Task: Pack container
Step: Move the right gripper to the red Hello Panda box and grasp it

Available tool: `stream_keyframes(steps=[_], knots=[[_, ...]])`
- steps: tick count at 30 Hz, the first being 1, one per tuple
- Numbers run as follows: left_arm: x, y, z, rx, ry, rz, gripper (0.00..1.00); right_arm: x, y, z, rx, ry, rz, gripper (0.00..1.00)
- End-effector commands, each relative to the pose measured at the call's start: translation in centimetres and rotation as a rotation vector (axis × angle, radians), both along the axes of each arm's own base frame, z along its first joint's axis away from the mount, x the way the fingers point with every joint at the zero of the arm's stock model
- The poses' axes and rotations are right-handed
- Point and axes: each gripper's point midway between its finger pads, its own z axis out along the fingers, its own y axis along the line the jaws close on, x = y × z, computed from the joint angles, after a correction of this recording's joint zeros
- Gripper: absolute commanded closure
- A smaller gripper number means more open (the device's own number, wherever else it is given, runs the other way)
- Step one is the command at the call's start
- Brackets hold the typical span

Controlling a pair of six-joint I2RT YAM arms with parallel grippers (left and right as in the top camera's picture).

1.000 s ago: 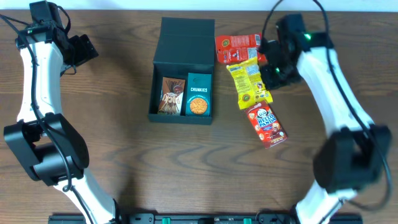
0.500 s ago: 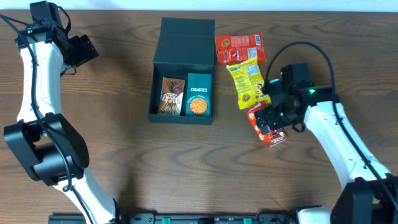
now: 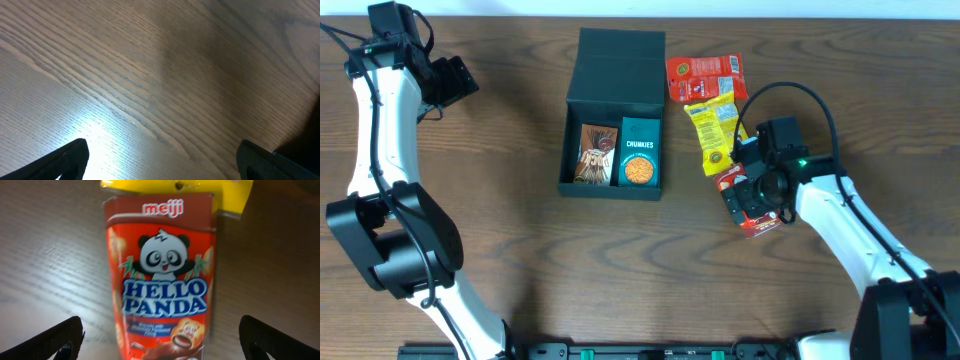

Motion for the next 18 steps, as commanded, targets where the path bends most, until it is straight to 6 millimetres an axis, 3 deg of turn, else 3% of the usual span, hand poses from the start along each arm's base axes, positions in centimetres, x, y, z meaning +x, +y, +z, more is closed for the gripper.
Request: stream_keyframes(steps=[1,9,18], knots=[[0.1,0.3,1.4,0.011,-0.03,0.0,0.05,0.1,-0.6,-1.1,-0.056,0.007,0.008,0.01],[0.1,0.3,1.4,0.011,-0.03,0.0,0.05,-0.1,0.0,-4.0,-0.036,0.082,0.017,0.01],[0.1,0.3,1.4,0.011,-0.03,0.0,0.05,0.1,0.0,-4.6,-0.037,0.085,0.017,0.01]])
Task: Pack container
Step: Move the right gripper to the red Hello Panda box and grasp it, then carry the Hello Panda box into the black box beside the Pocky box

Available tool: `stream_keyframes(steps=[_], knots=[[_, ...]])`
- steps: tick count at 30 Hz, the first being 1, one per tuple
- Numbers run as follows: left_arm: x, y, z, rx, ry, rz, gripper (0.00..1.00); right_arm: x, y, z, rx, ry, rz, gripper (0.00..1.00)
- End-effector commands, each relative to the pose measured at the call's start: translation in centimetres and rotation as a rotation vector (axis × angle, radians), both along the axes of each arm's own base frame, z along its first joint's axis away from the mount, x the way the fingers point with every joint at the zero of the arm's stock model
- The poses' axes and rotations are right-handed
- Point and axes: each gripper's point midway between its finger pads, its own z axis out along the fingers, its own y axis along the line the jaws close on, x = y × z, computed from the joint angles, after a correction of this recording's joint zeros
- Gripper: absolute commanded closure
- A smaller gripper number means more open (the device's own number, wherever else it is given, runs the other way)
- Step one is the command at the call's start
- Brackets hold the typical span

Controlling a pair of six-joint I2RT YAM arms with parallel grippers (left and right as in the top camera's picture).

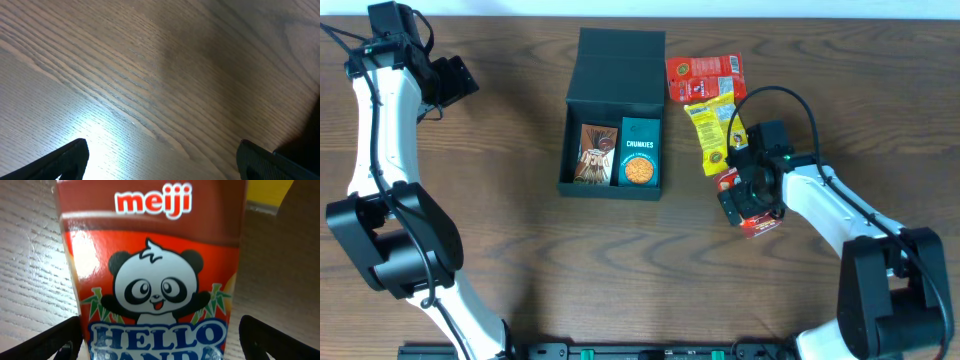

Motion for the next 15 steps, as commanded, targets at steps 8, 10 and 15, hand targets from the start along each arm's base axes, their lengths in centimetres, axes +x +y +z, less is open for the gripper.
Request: stream_keyframes(steps=[8,10,15], knots=[[0.09,0.33,1.35,0.011,-0.029,0.0,0.05,-0.26,0.34,-0.47,0.003,0.012,0.019,0.2],[0.09,0.33,1.35,0.011,-0.029,0.0,0.05,-0.25,0.34,-0.47,0.003,0.012,0.019,0.2],[0.09,0.33,1.35,0.011,-0.029,0.0,0.05,-0.01,0.44,-0.29,0.008,0.005,0.007,0.21]])
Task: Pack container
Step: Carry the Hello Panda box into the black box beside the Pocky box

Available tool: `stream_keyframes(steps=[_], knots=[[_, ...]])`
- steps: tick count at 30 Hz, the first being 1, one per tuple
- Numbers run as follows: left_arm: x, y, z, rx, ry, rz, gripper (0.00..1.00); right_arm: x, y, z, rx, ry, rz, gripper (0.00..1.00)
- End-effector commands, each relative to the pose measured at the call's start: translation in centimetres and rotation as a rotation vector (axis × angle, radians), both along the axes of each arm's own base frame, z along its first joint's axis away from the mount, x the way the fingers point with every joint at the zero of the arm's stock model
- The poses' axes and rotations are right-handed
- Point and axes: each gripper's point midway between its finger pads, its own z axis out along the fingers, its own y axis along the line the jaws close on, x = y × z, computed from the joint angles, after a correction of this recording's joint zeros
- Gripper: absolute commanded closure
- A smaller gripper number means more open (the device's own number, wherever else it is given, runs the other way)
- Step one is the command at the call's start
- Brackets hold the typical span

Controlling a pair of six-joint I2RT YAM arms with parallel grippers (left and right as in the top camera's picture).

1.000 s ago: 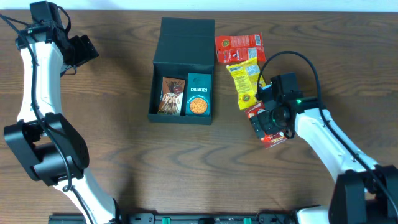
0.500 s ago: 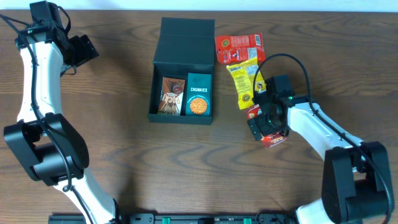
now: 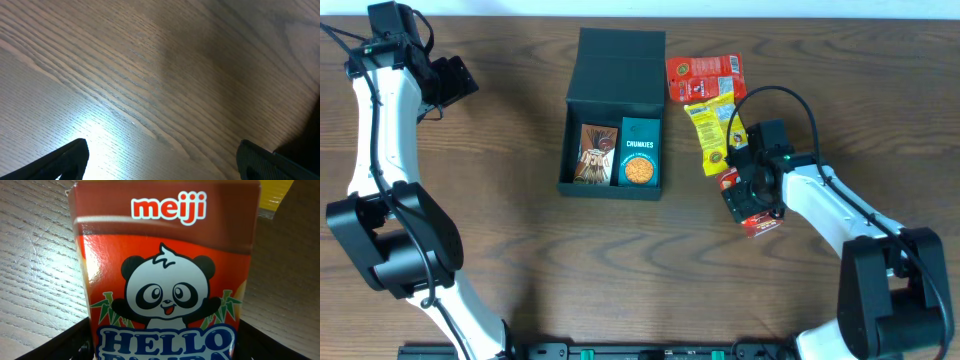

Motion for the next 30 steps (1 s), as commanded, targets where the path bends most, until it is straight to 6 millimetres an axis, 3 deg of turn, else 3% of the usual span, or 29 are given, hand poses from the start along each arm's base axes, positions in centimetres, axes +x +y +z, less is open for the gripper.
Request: stream_keyframes(steps=[1,7,17,22,27,30], knots=[[0.1,0.3,1.4,0.011,-0.029,0.0,0.05,0.1,0.5,-0.1,0.014,0.004,0.003,0.22],[0.1,0.3,1.3,0.011,-0.029,0.0,0.04,1.7,1.0,1.6,0.033,-0.03,-0.026,0.23],[0.1,0.3,1.3,0.011,-0.028,0.0,0.05,6.2,4.5,8.0,0.204,-0.124,-0.106,0.27],[-0.1,0.3,1.3,0.009,-0.021,0.0,0.05,7.4,7.7,11.3,0.249,-0.18,-0.045,0.3],[-0.3,0.2,1.2,0.006,-0.01,0.0,0.05,7.7,12.8,15.0,0.31,-0.245,0.021,0.29],[-0.5,0.2,1.1,0.003,-0.001,0.0,0.05,7.2,15.4,16.1,0.349,-0.259,0.026,0.28]])
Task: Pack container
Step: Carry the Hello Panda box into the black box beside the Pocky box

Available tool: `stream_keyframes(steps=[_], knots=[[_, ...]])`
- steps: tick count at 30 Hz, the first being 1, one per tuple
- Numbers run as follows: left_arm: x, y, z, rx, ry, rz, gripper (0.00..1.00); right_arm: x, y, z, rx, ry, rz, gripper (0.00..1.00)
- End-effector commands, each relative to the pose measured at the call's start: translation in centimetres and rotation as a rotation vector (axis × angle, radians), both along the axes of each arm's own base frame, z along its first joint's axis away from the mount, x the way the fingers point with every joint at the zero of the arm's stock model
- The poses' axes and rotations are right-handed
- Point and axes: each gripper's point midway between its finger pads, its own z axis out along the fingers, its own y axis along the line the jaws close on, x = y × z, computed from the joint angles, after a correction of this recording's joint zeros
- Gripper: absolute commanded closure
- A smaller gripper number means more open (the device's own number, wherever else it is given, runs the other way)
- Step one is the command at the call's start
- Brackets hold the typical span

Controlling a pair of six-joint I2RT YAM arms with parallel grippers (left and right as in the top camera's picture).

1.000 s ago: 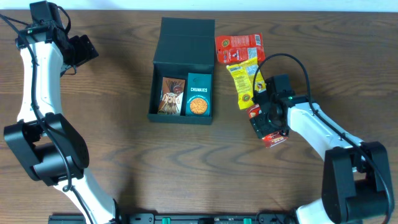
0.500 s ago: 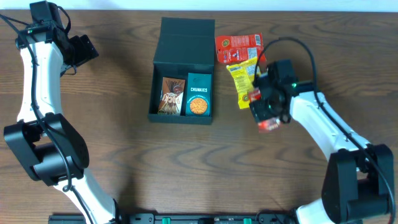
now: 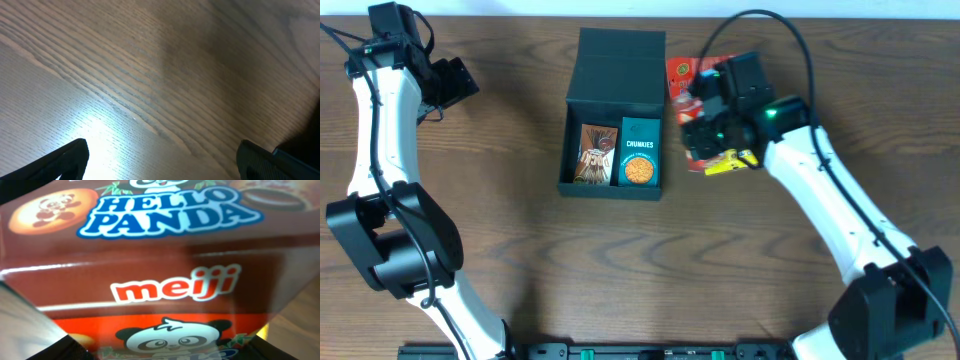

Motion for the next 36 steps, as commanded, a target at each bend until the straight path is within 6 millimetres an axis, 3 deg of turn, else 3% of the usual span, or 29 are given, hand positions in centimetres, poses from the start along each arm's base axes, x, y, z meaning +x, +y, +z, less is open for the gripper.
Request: stream_keyframes(steps=[1,5,13,21,26,30,34,36], knots=[[-0.2,0.3,1.2,0.007,-0.019,0.0,0.04,-0.4,3.1,1.1,0.072,0.003,-0.021,0.28],[-0.6,0.2,1.0,0.003,0.0,0.0,0.05,-0.7,5.9,1.2,0.146,0.017,-0.075,0.29],[-0.9,0.1,0.9,-0.001,0.016,0.0,0.05,-1.4,9.6,-2.2,0.197,0.128,-0.173,0.34],[-1.0,0.0,0.9,0.004,0.021,-0.015,0.05,-1.0,9.1,-2.9,0.204,0.156,-0.297,0.36],[-1.1,0.0,0.8,0.002,0.025,-0.014,0.05,-0.8,8.8,-2.9,0.198,0.15,-0.324,0.16],[-1.2,0.0,0.8,0.001,0.028,-0.014,0.05,-0.7,8.8,-2.9,0.194,0.142,-0.31,0.16],[-1.3,0.0,0.8,0.0,0.031,-0.014,0.05,-0.1,9.1,-2.2,0.209,0.113,-0.29,0.21],[-1.3,-0.1,0.7,-0.001,0.035,-0.014,0.05,0.6,9.6,-1.0,0.214,0.07,-0.241,0.38]])
